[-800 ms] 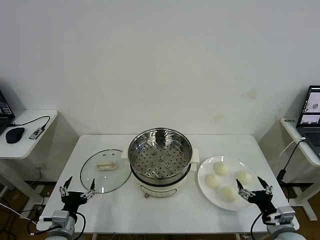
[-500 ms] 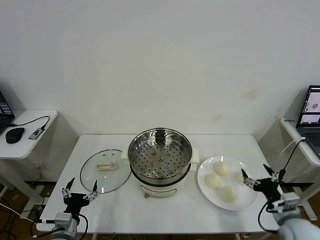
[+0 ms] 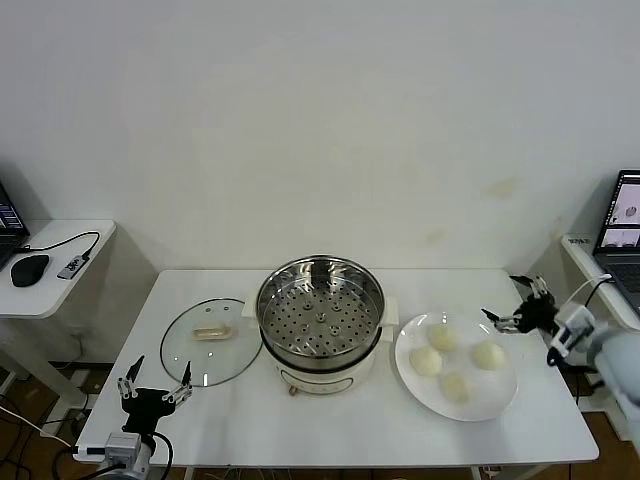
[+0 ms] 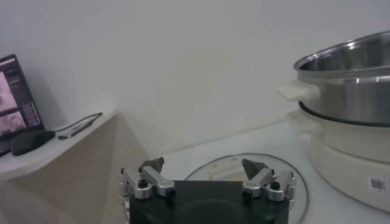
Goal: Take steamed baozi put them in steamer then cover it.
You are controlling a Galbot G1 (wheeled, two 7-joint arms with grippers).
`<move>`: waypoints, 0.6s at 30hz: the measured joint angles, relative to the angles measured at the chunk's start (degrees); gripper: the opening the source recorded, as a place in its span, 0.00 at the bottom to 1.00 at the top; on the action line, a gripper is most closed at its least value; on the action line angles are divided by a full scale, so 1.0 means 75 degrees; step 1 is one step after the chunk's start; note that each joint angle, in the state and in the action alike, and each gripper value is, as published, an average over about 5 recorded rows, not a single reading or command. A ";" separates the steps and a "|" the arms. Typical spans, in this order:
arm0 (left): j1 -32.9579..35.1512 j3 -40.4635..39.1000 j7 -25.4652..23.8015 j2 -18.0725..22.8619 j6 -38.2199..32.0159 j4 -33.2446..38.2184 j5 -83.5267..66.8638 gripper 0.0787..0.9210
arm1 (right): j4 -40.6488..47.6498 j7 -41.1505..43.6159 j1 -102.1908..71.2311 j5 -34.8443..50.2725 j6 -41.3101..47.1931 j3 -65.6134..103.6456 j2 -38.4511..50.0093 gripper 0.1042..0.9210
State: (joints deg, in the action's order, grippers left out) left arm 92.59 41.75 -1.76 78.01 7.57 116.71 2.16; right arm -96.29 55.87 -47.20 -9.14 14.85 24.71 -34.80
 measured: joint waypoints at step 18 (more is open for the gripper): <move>0.0125 0.0036 0.0030 0.0133 -0.0036 0.0207 0.0088 0.88 | 0.2700 0.2454 0.4535 -0.1662 -0.1379 -0.5317 -0.0632 0.88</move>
State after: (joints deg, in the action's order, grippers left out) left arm 93.53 42.02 -1.53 79.01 7.30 118.26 2.81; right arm -76.04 74.27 -13.19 -21.60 4.51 -15.17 -39.54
